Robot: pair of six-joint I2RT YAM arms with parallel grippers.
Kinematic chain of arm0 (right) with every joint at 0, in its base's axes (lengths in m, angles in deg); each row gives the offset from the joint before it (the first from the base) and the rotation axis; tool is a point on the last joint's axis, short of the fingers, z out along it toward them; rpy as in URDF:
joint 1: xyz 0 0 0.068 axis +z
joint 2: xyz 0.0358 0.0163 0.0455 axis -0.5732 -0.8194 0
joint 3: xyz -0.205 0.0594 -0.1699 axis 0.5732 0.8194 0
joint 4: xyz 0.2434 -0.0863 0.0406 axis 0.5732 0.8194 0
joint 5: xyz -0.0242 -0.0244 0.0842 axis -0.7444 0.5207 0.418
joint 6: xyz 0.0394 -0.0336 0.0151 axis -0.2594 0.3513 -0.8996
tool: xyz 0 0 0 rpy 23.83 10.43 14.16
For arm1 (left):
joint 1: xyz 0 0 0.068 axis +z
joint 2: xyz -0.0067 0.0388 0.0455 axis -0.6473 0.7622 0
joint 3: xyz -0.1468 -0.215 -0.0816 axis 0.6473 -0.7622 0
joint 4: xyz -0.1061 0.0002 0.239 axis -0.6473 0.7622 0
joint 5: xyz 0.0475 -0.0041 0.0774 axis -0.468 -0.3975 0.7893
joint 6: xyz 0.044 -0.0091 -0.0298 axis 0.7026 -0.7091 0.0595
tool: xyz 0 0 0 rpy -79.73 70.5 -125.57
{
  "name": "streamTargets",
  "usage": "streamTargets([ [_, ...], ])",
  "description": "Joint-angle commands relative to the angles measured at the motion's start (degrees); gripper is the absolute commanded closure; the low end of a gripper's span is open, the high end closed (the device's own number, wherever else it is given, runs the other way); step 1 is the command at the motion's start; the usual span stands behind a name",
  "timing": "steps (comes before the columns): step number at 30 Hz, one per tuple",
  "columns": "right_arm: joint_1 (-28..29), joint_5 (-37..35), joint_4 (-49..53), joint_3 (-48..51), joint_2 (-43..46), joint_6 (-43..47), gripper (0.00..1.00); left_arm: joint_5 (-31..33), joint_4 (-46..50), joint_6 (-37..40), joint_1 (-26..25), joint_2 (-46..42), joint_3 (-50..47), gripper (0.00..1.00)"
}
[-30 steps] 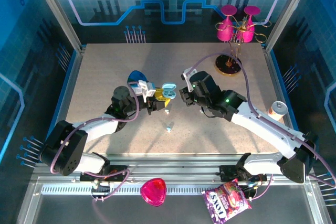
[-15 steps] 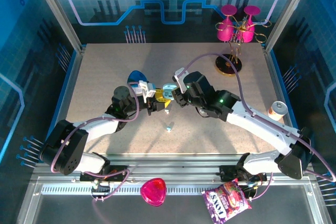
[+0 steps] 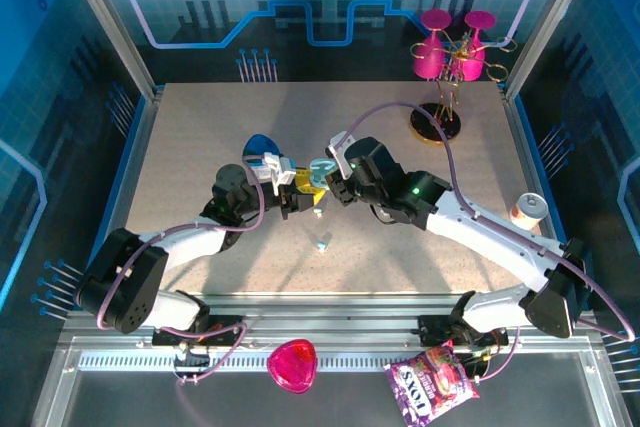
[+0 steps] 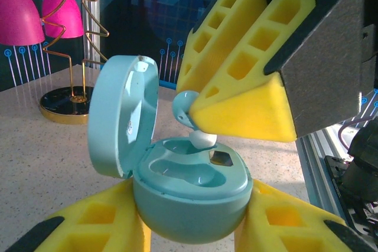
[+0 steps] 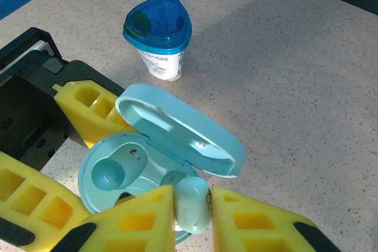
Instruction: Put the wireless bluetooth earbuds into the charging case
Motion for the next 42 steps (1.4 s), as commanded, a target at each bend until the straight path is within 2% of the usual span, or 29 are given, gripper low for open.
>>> streamTargets([
  [1, 0.7, 1.1, 0.4, 0.5, -0.3, 0.8, 0.81, -0.8, -1.8, -0.4, 0.3, -1.0, 1.8, 0.74],
  [14, 0.8, 3.8, 0.2, 0.0, -1.4, 1.5, 0.74, -1.2, -1.8, -0.8, 0.4, -1.6, 1.7, 0.74],
  [18, 0.7, 2.3, -0.3, 0.4, 0.2, 0.8, 0.65, -1.1, -1.9, -0.6, 0.4, -1.5, 1.5, 0.74],
  [20, 0.7, 0.9, -1.6, 1.5, 1.9, 0.8, 0.54, -1.2, -2.0, -0.8, 0.3, -1.6, 1.5, 0.74],
  [22, 0.4, 1.2, -3.2, 2.5, 3.8, 0.7, 0.47, -1.2, -2.1, -0.8, 0.4, -1.8, 1.4, 0.74],
  [27, -0.5, 3.6, -8.2, 6.0, 8.8, -0.9, 0.38, -0.8, -2.1, -0.4, 0.3, -1.9, 1.3, 0.74],
  [33, -3.7, 6.2, -16.3, 14.2, 16.1, -7.4, 0.36, -0.2, -4.1, -0.5, 0.3, -2.6, 0.5, 0.74],
  [39, -12.2, 11.1, -20.7, 25.6, 21.5, -21.3, 0.36, -0.1, -5.6, -1.2, 0.3, -4.2, 0.4, 0.74],
  [42, -16.0, 14.5, -20.8, 29.8, 21.1, -25.9, 0.37, -0.5, -6.1, -1.7, 0.4, -5.6, 0.3, 0.74],
])
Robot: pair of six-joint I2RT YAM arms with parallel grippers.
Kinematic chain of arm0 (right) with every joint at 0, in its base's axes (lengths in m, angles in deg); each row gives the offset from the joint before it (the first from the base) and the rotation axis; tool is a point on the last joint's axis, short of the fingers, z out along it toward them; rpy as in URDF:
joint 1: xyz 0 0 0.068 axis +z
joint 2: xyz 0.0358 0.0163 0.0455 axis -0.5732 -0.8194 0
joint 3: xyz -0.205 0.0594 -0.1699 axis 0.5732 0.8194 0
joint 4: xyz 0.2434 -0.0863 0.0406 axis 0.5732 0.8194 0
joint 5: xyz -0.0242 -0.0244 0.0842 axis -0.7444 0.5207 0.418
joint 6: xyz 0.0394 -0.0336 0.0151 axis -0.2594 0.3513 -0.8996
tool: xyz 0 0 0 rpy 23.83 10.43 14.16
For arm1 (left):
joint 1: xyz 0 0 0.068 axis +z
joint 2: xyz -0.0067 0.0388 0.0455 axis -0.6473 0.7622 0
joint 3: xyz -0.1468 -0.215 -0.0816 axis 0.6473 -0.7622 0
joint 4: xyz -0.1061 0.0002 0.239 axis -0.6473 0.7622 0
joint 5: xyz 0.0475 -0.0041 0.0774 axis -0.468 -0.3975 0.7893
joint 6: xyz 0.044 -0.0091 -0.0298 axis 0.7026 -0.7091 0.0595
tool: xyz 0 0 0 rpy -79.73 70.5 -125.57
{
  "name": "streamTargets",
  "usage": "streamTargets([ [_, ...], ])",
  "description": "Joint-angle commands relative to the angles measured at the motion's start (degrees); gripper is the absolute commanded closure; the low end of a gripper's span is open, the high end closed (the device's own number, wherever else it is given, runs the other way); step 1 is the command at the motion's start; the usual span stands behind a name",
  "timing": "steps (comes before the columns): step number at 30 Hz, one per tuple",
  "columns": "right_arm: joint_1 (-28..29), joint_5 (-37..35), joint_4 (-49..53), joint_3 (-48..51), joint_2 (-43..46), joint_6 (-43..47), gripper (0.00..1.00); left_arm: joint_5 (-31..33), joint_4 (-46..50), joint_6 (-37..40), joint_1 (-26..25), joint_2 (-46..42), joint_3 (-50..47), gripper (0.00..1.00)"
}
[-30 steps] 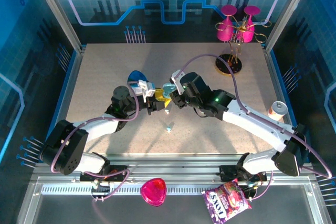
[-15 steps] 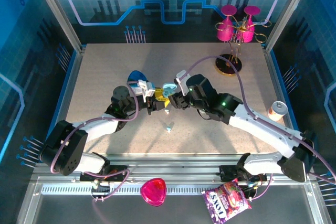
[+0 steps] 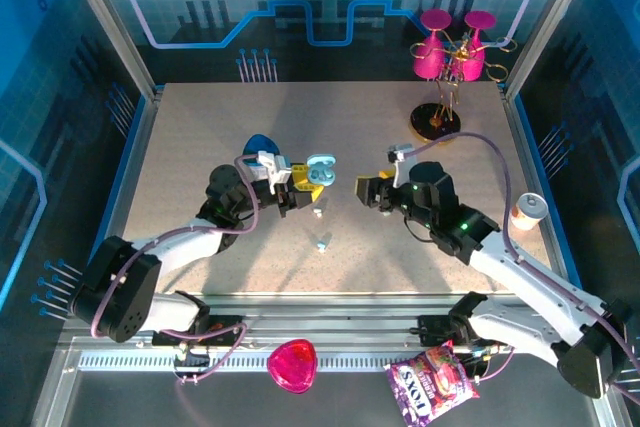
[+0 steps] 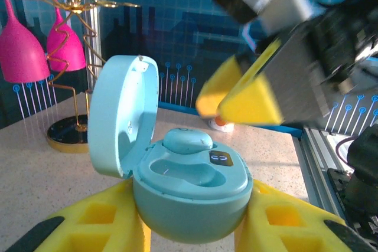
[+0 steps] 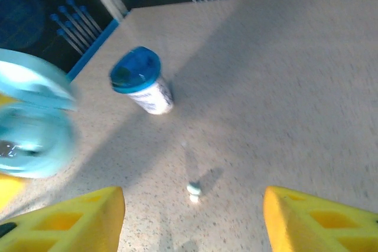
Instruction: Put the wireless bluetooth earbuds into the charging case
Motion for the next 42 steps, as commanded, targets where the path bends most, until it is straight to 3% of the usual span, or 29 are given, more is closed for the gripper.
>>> streamTargets([
  [1, -2.9, 5.5, -3.0, 3.8, -0.6, -8.7, 0.37, -0.6, -3.6, -1.7, 0.2, -2.7, 0.1, 0.74],
  [10, -1.8, 17.0, -8.2, 5.4, -15.8, -8.4, 0.41, -1.7, -4.4, -3.8, 0.2, -6.7, 0.3, 0.74],
  [18, 3.3, 23.4, -9.6, 0.1, -30.1, -5.8, 0.42, -2.1, -3.1, -3.9, 0.3, -9.3, 0.5, 0.74],
  [28, 9.3, 22.5, -5.3, -7.2, -39.7, -2.3, 0.43, -2.2, -2.1, -3.2, 0.3, -9.2, 0.5, 0.74],
  [42, 11.6, 22.1, -1.1, -11.5, -46.0, 0.7, 0.44, -2.2, -1.9, -2.7, 0.3, -9.2, 0.3, 0.74],
])
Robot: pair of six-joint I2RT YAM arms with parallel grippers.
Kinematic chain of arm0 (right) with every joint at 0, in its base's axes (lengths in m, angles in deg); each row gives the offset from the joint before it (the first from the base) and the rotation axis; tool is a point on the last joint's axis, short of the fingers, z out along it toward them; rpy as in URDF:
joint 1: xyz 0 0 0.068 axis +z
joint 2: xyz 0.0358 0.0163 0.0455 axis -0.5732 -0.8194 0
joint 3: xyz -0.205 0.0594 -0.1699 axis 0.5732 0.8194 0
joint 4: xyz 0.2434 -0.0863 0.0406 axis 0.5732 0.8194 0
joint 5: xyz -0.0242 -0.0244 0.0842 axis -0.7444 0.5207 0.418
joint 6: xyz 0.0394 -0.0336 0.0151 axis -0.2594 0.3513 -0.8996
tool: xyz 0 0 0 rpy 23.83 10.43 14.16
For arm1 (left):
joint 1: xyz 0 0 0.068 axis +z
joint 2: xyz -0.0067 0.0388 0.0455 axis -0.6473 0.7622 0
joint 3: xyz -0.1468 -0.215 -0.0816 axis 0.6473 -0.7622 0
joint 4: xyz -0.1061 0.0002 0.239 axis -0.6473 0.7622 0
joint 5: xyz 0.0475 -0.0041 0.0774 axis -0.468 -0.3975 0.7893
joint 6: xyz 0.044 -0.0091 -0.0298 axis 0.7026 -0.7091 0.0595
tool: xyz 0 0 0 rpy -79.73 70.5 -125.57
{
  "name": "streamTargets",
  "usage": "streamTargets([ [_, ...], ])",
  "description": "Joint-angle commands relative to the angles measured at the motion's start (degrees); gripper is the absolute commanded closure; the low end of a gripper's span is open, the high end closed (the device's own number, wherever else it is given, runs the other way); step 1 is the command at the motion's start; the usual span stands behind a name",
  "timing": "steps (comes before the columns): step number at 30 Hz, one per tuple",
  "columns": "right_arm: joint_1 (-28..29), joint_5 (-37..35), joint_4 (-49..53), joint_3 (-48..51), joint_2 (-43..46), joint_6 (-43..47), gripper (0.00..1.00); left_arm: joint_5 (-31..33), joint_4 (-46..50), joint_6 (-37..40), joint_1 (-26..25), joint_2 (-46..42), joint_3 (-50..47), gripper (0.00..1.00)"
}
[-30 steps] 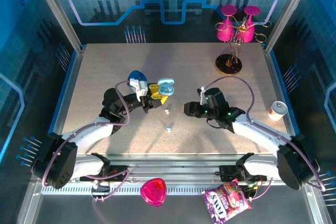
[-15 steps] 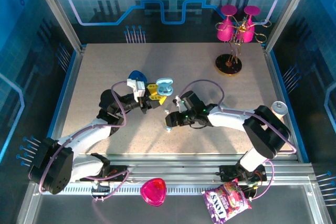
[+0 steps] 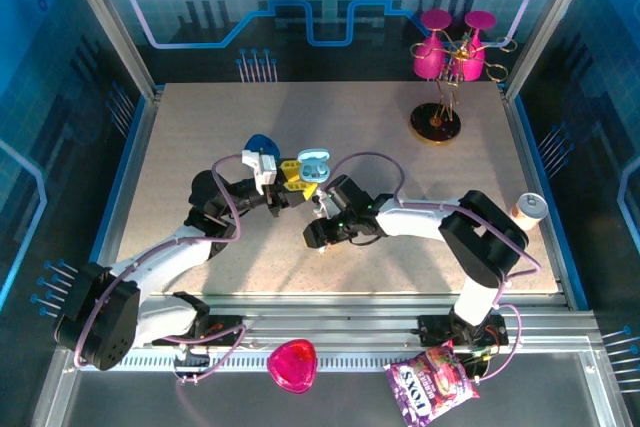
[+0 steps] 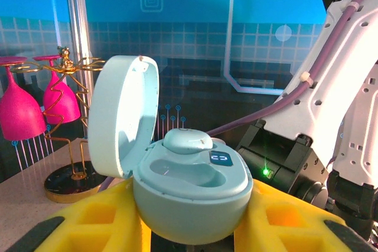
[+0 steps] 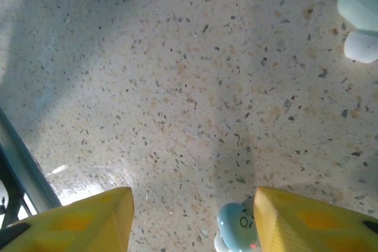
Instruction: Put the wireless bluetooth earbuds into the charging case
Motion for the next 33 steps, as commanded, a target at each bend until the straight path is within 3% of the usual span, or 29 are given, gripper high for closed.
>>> streamTargets([
  [1, 1.0, 0.4, 1.9, -1.0, -1.3, 1.3, 0.44, -1.1, -0.3, 1.2, 0.3, -0.9, 0.3, 0.74],
  [33, 2.3, 1.6, 0.6, 2.3, 0.7, -0.7, 0.59, -1.0, -1.0, 0.8, 0.2, -0.2, -0.1, 0.73],
])
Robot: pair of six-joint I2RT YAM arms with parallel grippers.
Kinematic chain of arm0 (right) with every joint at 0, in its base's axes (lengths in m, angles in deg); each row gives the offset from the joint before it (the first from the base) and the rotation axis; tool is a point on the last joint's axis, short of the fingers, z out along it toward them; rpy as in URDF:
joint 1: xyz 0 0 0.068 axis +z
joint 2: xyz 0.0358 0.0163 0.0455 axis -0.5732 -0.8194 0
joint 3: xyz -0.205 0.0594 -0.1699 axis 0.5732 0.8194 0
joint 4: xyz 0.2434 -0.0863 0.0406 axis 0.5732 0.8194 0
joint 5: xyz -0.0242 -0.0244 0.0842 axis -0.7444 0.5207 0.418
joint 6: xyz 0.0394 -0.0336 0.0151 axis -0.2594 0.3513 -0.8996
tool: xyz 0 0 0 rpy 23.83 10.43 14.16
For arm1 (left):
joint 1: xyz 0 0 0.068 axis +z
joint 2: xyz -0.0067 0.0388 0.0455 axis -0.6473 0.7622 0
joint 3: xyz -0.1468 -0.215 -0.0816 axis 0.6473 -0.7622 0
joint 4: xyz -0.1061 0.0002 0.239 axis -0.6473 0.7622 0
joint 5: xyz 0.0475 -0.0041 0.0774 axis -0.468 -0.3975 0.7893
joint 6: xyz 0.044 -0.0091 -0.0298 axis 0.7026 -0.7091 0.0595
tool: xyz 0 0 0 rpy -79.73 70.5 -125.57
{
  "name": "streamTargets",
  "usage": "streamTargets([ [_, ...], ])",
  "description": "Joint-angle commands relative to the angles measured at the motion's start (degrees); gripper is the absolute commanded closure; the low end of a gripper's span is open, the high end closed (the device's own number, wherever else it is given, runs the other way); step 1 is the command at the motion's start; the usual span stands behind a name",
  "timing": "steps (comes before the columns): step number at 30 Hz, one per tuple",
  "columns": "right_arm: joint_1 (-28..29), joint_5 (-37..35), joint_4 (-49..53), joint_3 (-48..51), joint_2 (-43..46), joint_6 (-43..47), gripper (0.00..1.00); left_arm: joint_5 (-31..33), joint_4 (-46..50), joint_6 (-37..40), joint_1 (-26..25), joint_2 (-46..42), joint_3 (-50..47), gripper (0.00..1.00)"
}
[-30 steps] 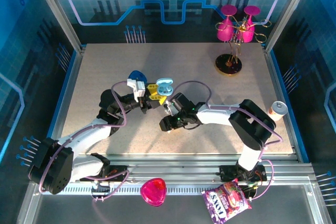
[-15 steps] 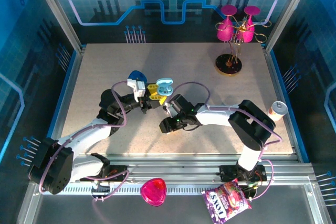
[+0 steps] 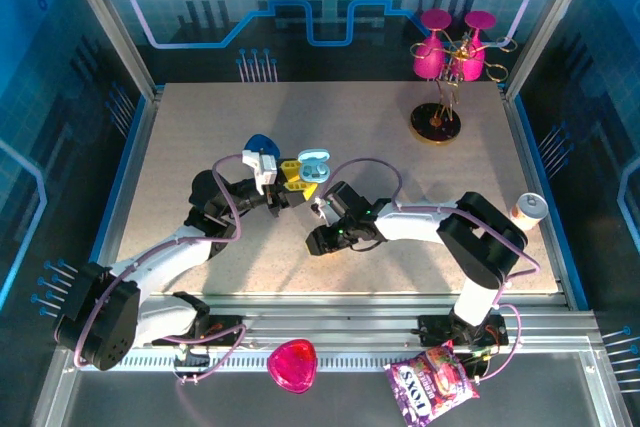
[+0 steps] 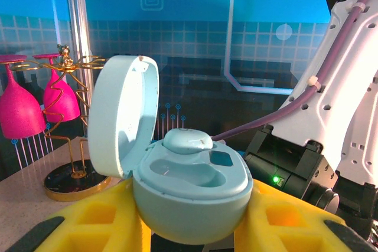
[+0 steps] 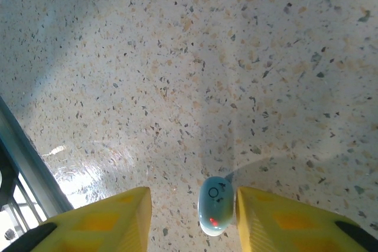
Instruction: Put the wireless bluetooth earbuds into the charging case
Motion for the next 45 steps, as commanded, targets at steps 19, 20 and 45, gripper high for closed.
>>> streamTargets([
  [19, 1.0, -0.4, 1.0, 0.4, -2.5, -0.1, 0.63, -0.8, -0.9, 1.2, 0.2, -0.9, -0.3, 0.73],
  [20, 1.0, -0.4, 1.1, 0.4, -2.6, -0.1, 0.64, -0.8, -0.8, 1.2, 0.3, -0.9, -0.4, 0.73],
  [45, -6.3, -9.7, 5.0, 6.3, 15.6, 0.5, 0.78, 0.7, -1.4, 2.2, 0.2, 0.8, -0.2, 0.74],
])
